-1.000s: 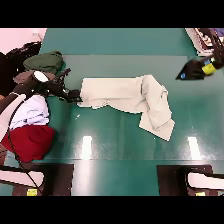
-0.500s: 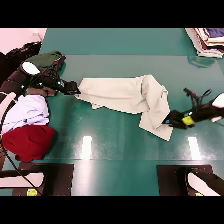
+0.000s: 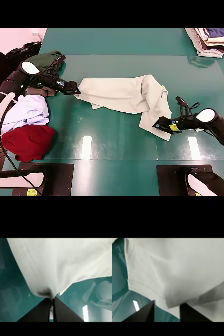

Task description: Fold the shirts.

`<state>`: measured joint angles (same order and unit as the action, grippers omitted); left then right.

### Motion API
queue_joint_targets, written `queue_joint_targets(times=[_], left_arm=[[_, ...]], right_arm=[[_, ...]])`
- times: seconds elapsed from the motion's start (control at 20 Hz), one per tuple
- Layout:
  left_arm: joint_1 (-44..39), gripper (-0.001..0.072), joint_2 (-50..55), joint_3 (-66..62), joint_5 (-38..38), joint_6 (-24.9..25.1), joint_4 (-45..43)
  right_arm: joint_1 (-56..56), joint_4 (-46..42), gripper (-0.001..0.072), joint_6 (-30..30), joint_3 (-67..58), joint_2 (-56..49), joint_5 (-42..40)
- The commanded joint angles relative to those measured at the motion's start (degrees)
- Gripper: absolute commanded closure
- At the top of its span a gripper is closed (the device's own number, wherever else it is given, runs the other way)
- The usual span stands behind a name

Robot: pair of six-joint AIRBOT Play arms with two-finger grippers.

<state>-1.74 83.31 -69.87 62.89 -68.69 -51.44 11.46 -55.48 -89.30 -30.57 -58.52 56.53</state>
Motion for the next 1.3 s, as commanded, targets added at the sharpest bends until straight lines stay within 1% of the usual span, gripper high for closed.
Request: queue_joint_targets(times=[0.0,0.1,0.25,0.45,0.55,0.7,0.85,1.0,1.1,1.25], left_arm=[[0.0,0.0677,-0.04,-0.02,0.9,-0.35,-0.02],[0.02,0.0678,-0.26,-0.04,1.84,-1.05,-0.02],[1.88,0.0678,-3.82,-0.76,4.07,-1.88,0.04],[8.24,0.0677,-14.67,-8.92,7.65,-3.06,0.44],[10.88,0.0677,-20.46,-15.67,7.15,-3.56,1.31],[11.37,0.0677,-27.45,-27.12,3.02,-3.56,1.7],[11.37,0.0677,-31.61,-37.79,-0.87,-3.56,3.91],[11.37,0.0677,-33.35,-47.87,-0.42,-5.22,4.13],[11.37,0.0677,-34.67,-51.36,-1.4,-6.49,4.28],[11.37,0.0678,-37.2,-53.11,-3.37,-6.51,6.14]], right_arm=[[1.49,0.44,0.0454,-0.07,-0.7,-2.43,-2.38],[2.99,0.31,0.0684,0.87,-2.99,-1.9,-2.36],[2.38,-0.09,0.0693,0.85,-9.22,2.21,-0.59],[-6.45,-0.07,0.0693,0.87,-24.33,10.64,0.0],[-12.83,-0.02,0.0693,1.49,-33.42,14.1,0.11],[-22.29,0.0,0.0694,3.87,-47.1,17.25,2.25],[-30.88,0.07,0.0694,5.84,-60.08,17.81,8.02],[-37.46,-0.02,0.0694,6.69,-71.71,16.37,16.33],[-39.89,-0.09,0.0694,6.88,-79.17,14.97,19.41],[-42.01,-0.04,0.0694,6.86,-90.16,11.78,21.86]])
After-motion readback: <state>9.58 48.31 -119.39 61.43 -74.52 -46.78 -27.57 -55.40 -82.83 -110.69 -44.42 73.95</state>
